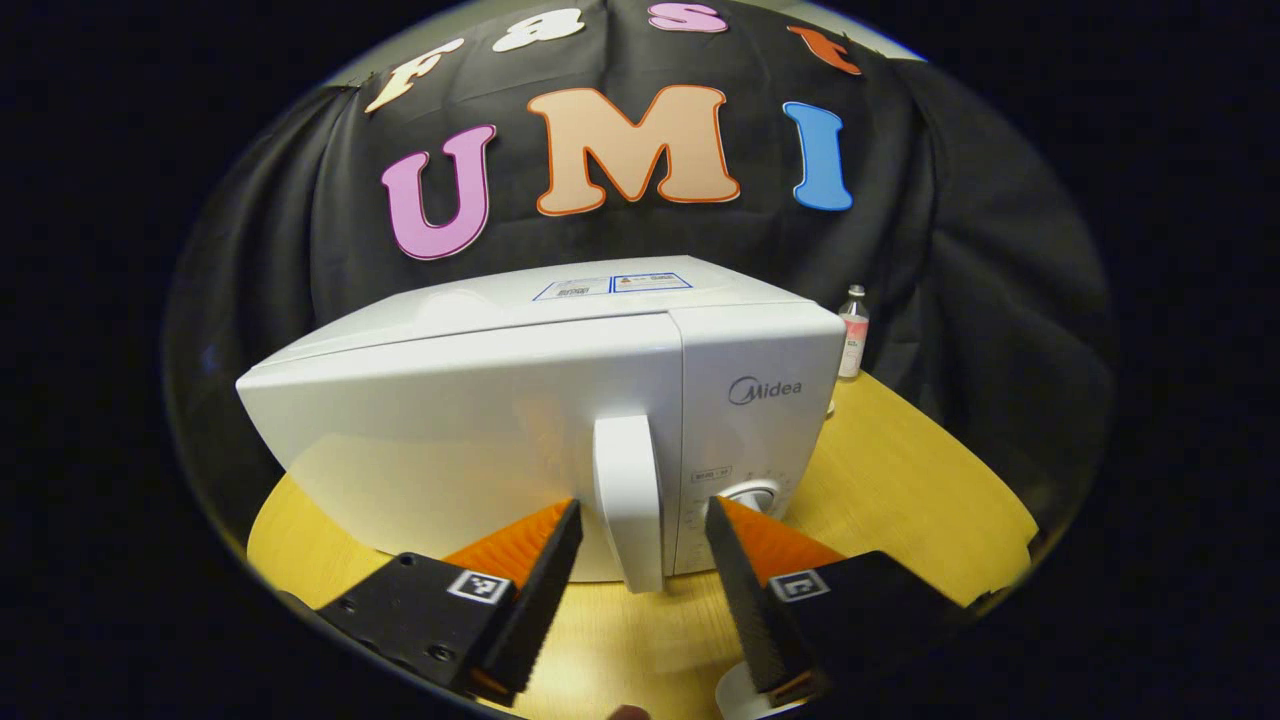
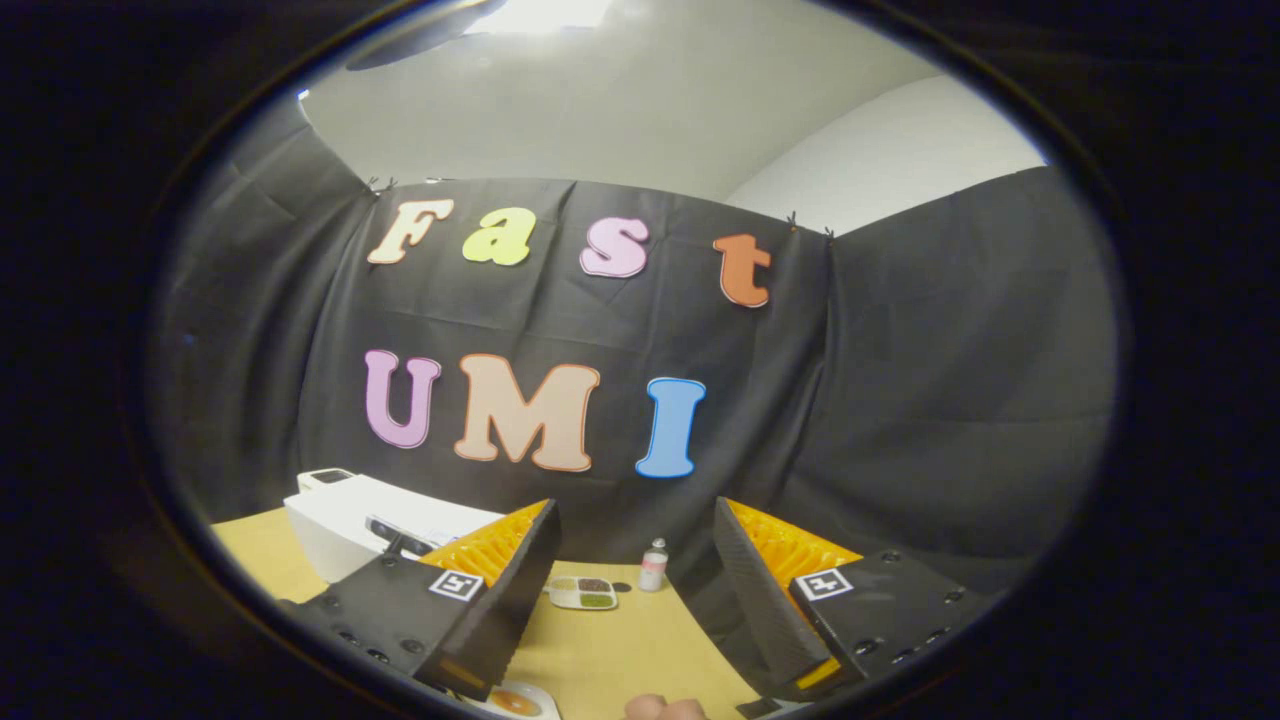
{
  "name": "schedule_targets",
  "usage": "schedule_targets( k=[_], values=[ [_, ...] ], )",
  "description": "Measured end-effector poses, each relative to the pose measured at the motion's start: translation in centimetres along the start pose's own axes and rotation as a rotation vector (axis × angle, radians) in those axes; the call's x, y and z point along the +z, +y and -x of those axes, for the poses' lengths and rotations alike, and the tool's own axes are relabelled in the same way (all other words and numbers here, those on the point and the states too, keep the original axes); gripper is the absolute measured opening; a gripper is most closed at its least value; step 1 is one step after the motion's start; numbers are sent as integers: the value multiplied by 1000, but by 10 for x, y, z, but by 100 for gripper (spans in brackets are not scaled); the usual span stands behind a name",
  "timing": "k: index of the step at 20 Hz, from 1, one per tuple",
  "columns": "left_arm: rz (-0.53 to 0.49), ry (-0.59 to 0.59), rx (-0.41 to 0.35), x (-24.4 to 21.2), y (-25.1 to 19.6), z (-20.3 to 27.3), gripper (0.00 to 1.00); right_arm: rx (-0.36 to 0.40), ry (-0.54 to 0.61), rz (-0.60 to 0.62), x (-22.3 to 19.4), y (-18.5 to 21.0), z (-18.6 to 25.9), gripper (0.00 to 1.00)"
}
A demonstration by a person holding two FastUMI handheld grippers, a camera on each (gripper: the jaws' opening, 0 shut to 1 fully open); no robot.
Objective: Open the microwave oven with the left hand, put the food in, and close the microwave oven.
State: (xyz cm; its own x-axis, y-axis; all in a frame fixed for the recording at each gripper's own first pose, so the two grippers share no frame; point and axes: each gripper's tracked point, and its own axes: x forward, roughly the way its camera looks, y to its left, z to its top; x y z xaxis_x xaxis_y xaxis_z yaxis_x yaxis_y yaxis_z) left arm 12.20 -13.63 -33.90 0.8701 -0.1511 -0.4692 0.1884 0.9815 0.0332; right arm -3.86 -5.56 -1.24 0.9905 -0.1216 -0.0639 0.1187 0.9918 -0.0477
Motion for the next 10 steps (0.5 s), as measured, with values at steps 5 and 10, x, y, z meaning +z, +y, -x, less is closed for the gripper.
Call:
schedule_targets(
  k=[5,10],
  values=[
    [-7,5,7,-1,0,0,20,21,2,-2,-1,4,-3,97],
    [-22,-23,-58,2,-2,5,13,60,1,-18,-5,15,-5,97]
  ],
)
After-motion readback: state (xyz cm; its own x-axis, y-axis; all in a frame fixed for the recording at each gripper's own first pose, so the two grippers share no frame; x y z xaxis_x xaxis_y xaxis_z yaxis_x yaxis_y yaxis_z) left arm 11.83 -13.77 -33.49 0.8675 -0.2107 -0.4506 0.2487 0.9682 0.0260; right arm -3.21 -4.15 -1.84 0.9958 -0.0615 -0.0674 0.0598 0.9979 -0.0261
